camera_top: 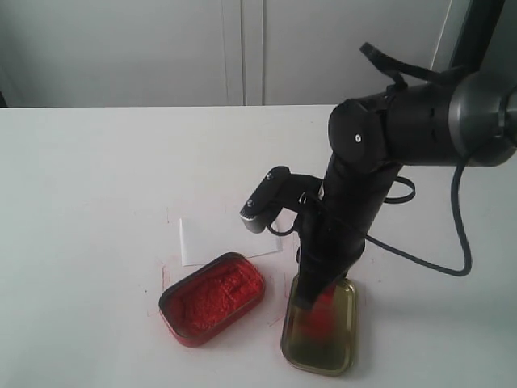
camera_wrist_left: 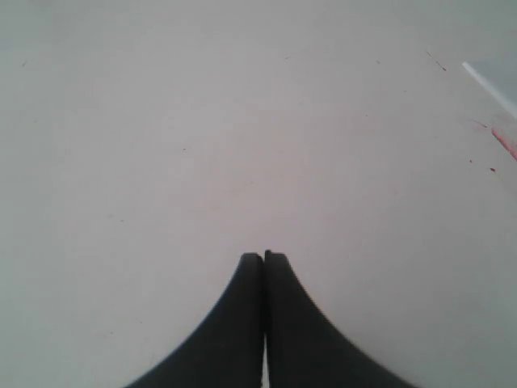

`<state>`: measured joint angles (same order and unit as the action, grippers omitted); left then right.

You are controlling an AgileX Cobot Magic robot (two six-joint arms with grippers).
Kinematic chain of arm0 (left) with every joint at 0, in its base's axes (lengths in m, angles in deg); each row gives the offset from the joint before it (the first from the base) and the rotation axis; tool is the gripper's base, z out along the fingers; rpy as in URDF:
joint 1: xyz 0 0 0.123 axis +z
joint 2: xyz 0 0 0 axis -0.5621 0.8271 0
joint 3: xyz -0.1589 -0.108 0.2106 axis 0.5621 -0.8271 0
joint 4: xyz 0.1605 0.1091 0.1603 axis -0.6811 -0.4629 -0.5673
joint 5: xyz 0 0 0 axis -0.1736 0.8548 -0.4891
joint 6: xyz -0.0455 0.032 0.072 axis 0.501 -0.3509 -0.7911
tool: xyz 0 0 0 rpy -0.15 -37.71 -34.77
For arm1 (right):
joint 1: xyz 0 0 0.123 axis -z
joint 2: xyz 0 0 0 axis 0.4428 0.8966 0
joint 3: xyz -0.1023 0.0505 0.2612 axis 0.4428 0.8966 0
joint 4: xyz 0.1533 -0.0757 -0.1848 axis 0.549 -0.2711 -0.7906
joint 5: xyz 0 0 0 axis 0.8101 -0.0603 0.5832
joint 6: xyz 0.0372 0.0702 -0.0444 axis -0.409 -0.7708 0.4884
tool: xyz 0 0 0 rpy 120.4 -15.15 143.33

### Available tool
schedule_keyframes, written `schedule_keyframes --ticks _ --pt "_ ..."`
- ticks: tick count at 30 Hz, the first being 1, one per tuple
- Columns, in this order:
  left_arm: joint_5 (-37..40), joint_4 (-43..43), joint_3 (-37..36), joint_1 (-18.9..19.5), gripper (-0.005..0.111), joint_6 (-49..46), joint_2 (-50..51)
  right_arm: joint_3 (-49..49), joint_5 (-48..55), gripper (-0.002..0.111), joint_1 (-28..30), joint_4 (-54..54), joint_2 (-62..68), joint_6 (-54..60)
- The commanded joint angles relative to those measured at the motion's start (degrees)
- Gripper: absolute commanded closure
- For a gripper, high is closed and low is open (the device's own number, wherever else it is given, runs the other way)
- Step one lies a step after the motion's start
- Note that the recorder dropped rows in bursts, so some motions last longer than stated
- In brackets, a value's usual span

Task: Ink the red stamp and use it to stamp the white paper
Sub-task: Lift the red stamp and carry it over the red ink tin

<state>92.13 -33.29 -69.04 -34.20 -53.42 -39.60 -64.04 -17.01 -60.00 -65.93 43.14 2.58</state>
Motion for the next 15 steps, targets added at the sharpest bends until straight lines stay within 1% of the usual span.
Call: schedule_keyframes --ticks 1,6,15 --pt "-0.18 0.27 -0.37 0.00 0.107 0.52 -0.25 -2.56 1.40 0.108 -0.24 0.82 -1.35 -2.14" --pt "-0.18 0.27 -0.37 0.00 0.107 0.52 -0.25 -5.57 2.01 0.108 -0.61 3.16 -1.24 -3.33" --pt "-0.18 0.27 -0.37 0.00 0.107 0.52 -0.25 -10.69 3.27 0.108 -5.44 2.88 0.67 -6.05"
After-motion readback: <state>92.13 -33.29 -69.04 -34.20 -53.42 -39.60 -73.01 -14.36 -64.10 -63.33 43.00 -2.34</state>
